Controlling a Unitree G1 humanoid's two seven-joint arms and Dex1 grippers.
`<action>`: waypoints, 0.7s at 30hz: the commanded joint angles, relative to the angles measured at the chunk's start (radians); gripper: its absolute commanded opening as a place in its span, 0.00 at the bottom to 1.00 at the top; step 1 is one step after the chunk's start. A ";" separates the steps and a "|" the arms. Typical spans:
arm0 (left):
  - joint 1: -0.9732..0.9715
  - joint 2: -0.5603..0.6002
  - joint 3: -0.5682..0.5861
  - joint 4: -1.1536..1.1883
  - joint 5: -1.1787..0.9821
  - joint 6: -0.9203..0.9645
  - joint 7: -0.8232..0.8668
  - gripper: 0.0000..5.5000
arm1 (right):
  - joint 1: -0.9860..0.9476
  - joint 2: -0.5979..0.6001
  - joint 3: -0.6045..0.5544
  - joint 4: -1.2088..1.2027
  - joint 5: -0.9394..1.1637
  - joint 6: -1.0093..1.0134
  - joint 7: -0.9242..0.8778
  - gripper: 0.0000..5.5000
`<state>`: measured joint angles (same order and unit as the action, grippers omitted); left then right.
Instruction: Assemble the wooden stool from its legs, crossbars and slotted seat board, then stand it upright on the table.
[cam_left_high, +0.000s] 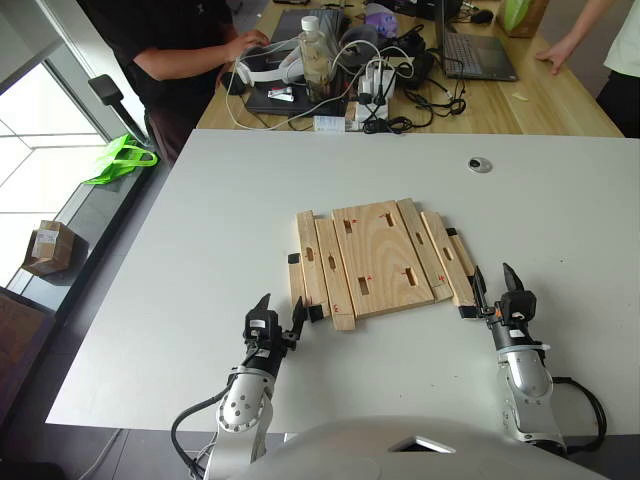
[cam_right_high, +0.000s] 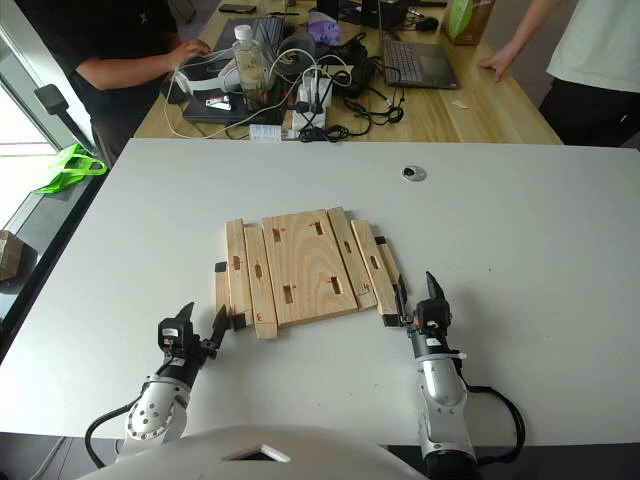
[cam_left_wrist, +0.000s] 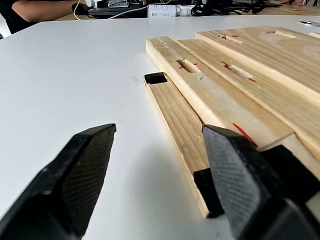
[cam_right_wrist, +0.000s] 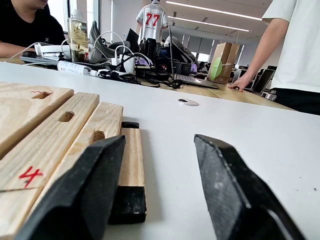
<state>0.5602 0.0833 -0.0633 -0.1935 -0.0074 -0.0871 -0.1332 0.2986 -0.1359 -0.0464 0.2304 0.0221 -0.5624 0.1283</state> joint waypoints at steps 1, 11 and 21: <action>0.009 0.030 0.026 0.031 0.031 0.044 0.018 0.58 | 0.000 -0.004 -0.007 -0.010 0.006 0.016 0.004 0.46; -0.027 0.030 0.090 -0.065 -0.007 -0.015 0.029 0.58 | 0.005 -0.001 -0.008 -0.011 0.001 0.014 -0.004 0.46; 0.012 0.033 0.006 -0.078 -0.038 0.035 -0.039 0.58 | 0.015 -0.008 -0.016 -0.011 0.002 0.010 0.005 0.46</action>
<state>0.5673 0.1051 -0.0544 -0.2837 -0.0642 -0.0733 -0.1768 0.3107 -0.1382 -0.0604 0.2299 0.0217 -0.5620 0.1267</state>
